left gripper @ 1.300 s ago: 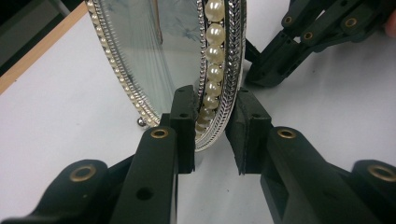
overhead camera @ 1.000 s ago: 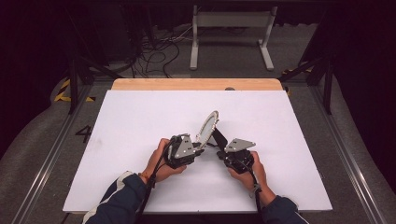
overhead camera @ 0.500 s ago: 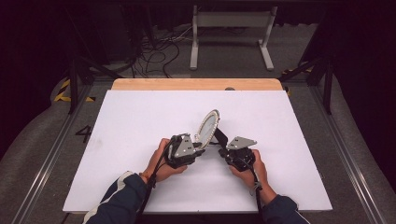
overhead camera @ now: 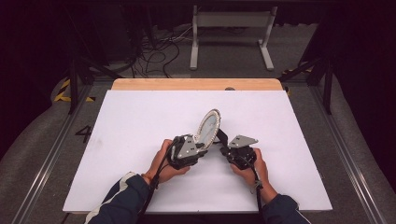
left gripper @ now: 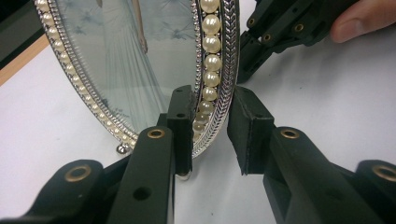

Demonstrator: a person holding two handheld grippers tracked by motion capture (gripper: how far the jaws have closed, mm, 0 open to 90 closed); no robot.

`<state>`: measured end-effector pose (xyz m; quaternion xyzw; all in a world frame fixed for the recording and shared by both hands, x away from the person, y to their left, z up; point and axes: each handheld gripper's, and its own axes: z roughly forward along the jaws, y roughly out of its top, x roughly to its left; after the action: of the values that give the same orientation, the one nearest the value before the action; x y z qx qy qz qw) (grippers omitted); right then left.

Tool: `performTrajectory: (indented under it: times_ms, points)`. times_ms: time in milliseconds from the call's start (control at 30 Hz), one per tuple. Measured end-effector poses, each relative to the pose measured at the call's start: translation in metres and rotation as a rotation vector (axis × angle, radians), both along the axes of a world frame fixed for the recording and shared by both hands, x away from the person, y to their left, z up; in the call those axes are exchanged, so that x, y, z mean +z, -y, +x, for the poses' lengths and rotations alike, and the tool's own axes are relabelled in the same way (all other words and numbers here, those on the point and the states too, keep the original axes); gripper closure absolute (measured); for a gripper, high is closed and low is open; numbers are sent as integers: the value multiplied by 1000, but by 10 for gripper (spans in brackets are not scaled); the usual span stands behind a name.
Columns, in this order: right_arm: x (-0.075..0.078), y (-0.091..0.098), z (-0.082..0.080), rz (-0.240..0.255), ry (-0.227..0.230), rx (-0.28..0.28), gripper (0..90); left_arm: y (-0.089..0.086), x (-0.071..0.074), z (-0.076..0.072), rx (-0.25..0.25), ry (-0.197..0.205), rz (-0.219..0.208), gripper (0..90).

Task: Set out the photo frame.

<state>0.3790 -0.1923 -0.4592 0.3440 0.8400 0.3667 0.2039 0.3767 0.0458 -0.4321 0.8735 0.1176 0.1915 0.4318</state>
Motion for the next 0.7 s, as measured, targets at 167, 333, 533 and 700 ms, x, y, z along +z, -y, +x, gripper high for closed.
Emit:
performTrajectory:
  times_ms: [167,333,533,700]
  points:
    - [0,1,1,1,3,-6,877,0,0,0,1,-10,-11,712]
    - [0,1,1,4,0,-3,860,-1,0,1,0,-20,-12,709]
    - [1,2,-1,25,-6,9,830,-9,2,2,-18,-41,-29,680]
    - [6,-1,-7,45,8,45,775,-23,8,1,0,-50,-30,633]
